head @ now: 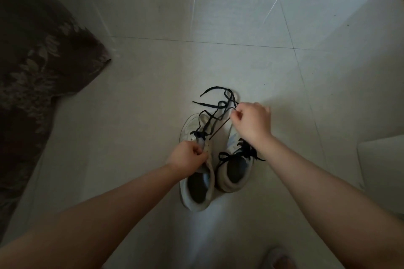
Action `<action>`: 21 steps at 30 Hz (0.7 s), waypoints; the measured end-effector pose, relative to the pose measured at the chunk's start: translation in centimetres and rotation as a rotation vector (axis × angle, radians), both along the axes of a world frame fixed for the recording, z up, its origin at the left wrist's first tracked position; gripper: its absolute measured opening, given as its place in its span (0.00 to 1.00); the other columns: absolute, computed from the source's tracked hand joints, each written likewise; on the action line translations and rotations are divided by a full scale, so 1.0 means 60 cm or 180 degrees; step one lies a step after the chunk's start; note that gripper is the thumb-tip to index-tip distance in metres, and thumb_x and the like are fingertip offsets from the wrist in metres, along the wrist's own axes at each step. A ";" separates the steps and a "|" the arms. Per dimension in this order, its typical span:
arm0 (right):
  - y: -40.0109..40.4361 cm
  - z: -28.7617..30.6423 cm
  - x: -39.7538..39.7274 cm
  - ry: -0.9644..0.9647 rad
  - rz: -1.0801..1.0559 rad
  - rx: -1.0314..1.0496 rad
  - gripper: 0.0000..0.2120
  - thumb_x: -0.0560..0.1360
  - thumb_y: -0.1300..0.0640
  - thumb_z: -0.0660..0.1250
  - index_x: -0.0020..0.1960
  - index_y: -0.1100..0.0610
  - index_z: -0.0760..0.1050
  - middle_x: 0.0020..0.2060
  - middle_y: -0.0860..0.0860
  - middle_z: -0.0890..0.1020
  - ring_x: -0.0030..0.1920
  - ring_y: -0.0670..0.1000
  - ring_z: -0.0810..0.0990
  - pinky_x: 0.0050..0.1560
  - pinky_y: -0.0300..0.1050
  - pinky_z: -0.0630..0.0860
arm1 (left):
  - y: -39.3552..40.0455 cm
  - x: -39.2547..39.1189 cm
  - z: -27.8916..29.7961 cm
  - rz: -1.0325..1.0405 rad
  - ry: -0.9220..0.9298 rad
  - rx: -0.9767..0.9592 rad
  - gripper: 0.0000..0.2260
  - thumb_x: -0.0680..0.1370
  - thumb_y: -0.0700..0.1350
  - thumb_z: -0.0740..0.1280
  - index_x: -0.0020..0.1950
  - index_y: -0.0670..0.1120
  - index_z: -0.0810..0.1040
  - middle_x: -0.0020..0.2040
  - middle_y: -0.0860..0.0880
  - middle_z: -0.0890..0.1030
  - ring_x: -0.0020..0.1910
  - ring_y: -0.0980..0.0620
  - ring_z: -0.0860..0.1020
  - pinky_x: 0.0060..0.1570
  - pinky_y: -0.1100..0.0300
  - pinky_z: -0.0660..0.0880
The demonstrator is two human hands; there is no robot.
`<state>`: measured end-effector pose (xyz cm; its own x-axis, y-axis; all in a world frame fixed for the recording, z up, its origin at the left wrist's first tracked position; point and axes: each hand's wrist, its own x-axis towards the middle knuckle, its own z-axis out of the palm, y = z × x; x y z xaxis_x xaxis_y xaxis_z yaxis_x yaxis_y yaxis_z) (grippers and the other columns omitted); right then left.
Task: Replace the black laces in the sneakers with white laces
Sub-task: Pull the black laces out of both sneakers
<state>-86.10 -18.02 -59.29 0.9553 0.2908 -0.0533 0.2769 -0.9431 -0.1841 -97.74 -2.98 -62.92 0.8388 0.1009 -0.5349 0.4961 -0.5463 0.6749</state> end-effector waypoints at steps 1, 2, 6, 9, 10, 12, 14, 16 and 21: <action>-0.007 0.000 0.005 0.0070 -0.0061 -0.0012 0.14 0.77 0.50 0.59 0.37 0.55 0.76 0.34 0.50 0.80 0.42 0.54 0.76 0.47 0.45 0.60 | 0.000 0.000 0.000 -0.0017 0.0019 0.0004 0.10 0.76 0.45 0.67 0.35 0.46 0.76 0.31 0.50 0.73 0.28 0.59 0.69 0.29 0.66 0.64; -0.011 -0.002 0.004 0.0237 -0.0020 -0.0054 0.16 0.77 0.48 0.59 0.36 0.55 0.76 0.32 0.50 0.79 0.40 0.54 0.76 0.47 0.44 0.62 | -0.001 0.001 -0.001 -0.0021 0.0034 0.0005 0.11 0.76 0.45 0.67 0.34 0.46 0.75 0.31 0.50 0.73 0.28 0.59 0.69 0.29 0.66 0.65; 0.004 -0.014 -0.040 0.1013 0.0592 -0.0405 0.23 0.78 0.41 0.56 0.31 0.54 0.72 0.27 0.48 0.73 0.37 0.52 0.74 0.52 0.45 0.63 | -0.004 0.001 -0.003 0.0023 0.0036 -0.0037 0.13 0.76 0.44 0.67 0.31 0.48 0.72 0.28 0.51 0.71 0.27 0.58 0.68 0.28 0.65 0.64; 0.023 -0.022 -0.060 0.1012 0.0906 -0.0504 0.22 0.78 0.41 0.54 0.36 0.52 0.76 0.32 0.47 0.74 0.42 0.51 0.71 0.59 0.50 0.62 | -0.005 0.001 -0.002 0.0055 -0.0011 -0.0096 0.12 0.75 0.43 0.67 0.32 0.46 0.73 0.27 0.52 0.71 0.26 0.58 0.68 0.25 0.69 0.63; 0.029 -0.024 -0.064 0.1006 0.0909 -0.0540 0.21 0.79 0.42 0.54 0.40 0.53 0.78 0.35 0.49 0.76 0.45 0.51 0.72 0.60 0.50 0.61 | -0.004 0.000 -0.002 0.0058 -0.0026 -0.0110 0.11 0.75 0.43 0.67 0.33 0.45 0.74 0.27 0.52 0.70 0.26 0.58 0.67 0.25 0.69 0.63; 0.039 -0.028 -0.066 0.1000 0.0835 -0.0586 0.19 0.79 0.45 0.53 0.46 0.54 0.79 0.43 0.52 0.80 0.52 0.54 0.74 0.61 0.50 0.61 | -0.003 0.000 -0.003 0.0044 -0.0035 -0.0103 0.09 0.75 0.44 0.67 0.35 0.44 0.76 0.27 0.52 0.70 0.26 0.58 0.67 0.25 0.68 0.62; 0.046 -0.033 -0.068 0.0956 0.0795 -0.0542 0.16 0.79 0.48 0.54 0.45 0.55 0.77 0.44 0.53 0.80 0.54 0.55 0.74 0.60 0.50 0.61 | -0.002 0.000 -0.003 0.0044 -0.0027 -0.0107 0.09 0.75 0.43 0.67 0.36 0.43 0.76 0.28 0.52 0.70 0.26 0.58 0.67 0.25 0.68 0.63; 0.048 -0.032 -0.068 0.0848 0.0797 -0.0390 0.12 0.78 0.50 0.55 0.41 0.54 0.72 0.40 0.51 0.77 0.52 0.55 0.74 0.57 0.49 0.62 | 0.000 -0.001 -0.003 0.0039 -0.0027 -0.0100 0.10 0.75 0.43 0.68 0.34 0.45 0.74 0.28 0.52 0.70 0.26 0.59 0.67 0.25 0.69 0.63; 0.005 -0.019 -0.011 0.0234 -0.0041 -0.0156 0.13 0.77 0.54 0.56 0.40 0.57 0.75 0.37 0.54 0.79 0.42 0.56 0.74 0.46 0.47 0.66 | 0.000 -0.001 -0.003 0.0066 0.0022 -0.0137 0.10 0.76 0.44 0.68 0.35 0.46 0.74 0.28 0.53 0.70 0.26 0.59 0.67 0.25 0.71 0.63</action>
